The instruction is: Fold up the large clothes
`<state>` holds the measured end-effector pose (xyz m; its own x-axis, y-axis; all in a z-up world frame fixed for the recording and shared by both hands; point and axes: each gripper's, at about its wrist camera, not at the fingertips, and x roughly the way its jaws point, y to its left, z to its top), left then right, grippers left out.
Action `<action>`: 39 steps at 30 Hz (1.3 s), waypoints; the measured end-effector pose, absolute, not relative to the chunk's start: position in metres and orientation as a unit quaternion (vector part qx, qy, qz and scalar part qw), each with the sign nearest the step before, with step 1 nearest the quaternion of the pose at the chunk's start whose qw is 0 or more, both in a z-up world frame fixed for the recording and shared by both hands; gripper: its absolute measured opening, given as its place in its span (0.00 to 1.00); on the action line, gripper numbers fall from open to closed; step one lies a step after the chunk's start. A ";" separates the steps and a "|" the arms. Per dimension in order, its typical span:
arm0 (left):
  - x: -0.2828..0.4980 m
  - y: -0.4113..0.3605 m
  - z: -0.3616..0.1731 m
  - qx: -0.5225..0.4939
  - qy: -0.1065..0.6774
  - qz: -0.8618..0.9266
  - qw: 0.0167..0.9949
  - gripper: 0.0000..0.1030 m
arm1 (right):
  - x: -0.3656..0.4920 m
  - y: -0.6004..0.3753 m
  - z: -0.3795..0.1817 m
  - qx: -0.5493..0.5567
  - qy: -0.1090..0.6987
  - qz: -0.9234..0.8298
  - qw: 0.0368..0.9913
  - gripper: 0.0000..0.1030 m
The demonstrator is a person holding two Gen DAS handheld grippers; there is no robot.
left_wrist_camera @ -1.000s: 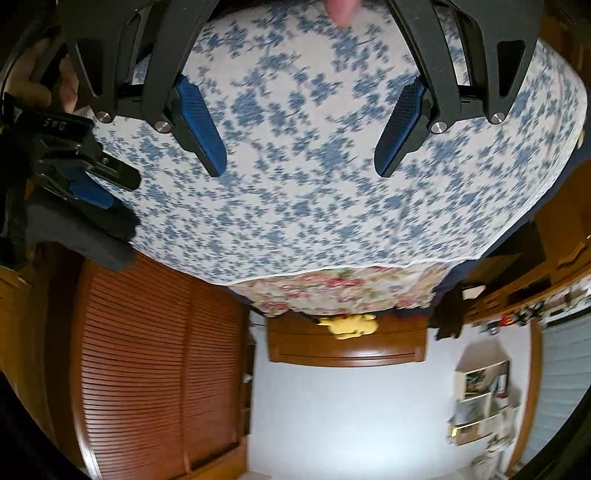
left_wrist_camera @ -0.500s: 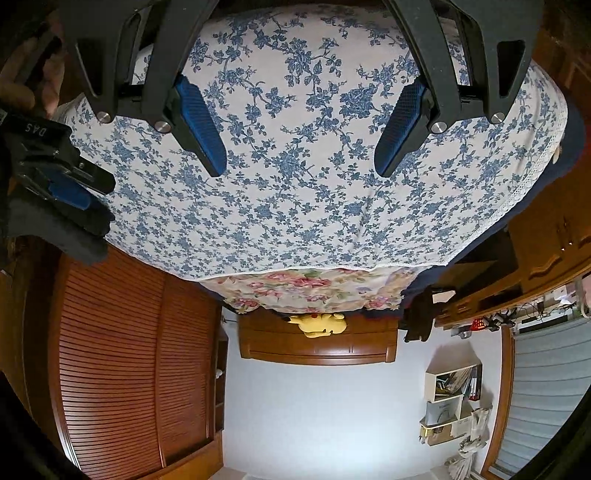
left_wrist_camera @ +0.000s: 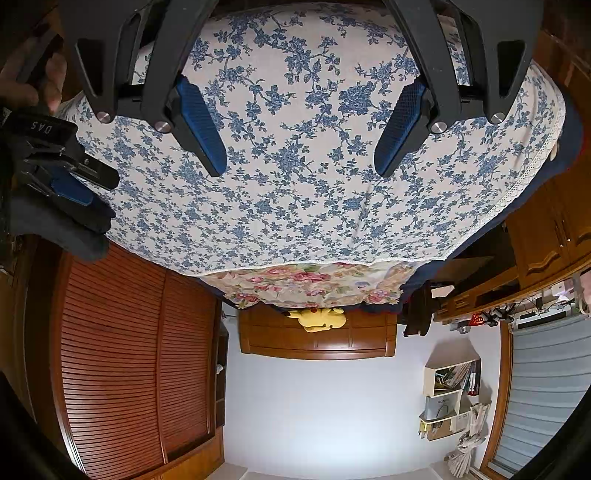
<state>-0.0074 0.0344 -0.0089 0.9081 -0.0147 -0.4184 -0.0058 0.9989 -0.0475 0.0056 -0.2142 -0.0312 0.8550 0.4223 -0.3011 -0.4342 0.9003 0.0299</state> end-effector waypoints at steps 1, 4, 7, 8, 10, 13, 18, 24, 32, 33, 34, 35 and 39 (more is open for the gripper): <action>-0.007 0.035 -0.009 -0.024 0.215 -0.002 0.976 0.80 | 0.006 -0.214 -0.031 -0.019 0.152 0.222 0.963 0.88; -0.008 0.035 -0.008 -0.025 0.214 -0.003 0.976 0.80 | 0.007 -0.213 -0.032 -0.017 0.151 0.222 0.963 0.88; -0.008 0.035 -0.008 -0.024 0.214 -0.002 0.977 0.80 | 0.008 -0.212 -0.032 -0.017 0.151 0.221 0.963 0.88; -0.007 0.035 -0.008 -0.024 0.214 -0.002 0.977 0.80 | 0.008 -0.212 -0.032 -0.016 0.151 0.221 0.963 0.88; -0.008 0.035 -0.009 -0.024 0.214 -0.002 0.977 0.80 | 0.009 -0.211 -0.033 -0.015 0.151 0.220 0.964 0.88; -0.008 0.034 -0.008 -0.024 0.214 -0.002 0.977 0.80 | 0.009 -0.211 -0.033 -0.013 0.150 0.220 0.964 0.88; -0.008 0.035 -0.008 -0.024 0.214 -0.001 0.977 0.80 | 0.010 -0.211 -0.033 -0.011 0.150 0.220 0.964 0.88; -0.008 0.035 -0.008 -0.024 0.214 -0.002 0.977 0.80 | 0.010 -0.210 -0.033 -0.010 0.151 0.221 0.963 0.88; -0.008 0.034 -0.009 -0.023 0.214 -0.001 0.977 0.80 | 0.011 -0.211 -0.034 -0.008 0.152 0.221 0.963 0.88; -0.008 0.034 -0.009 -0.024 0.214 -0.001 0.977 0.80 | 0.011 -0.211 -0.034 -0.008 0.152 0.221 0.963 0.88; -0.008 0.034 -0.009 -0.024 0.214 -0.001 0.977 0.80 | 0.011 -0.211 -0.034 -0.008 0.152 0.221 0.963 0.88; -0.008 0.034 -0.009 -0.023 0.214 -0.001 0.977 0.80 | 0.011 -0.210 -0.034 -0.008 0.152 0.221 0.963 0.88; -0.008 0.034 -0.009 -0.024 0.213 -0.001 0.977 0.80 | 0.011 -0.209 -0.034 -0.005 0.152 0.221 0.963 0.88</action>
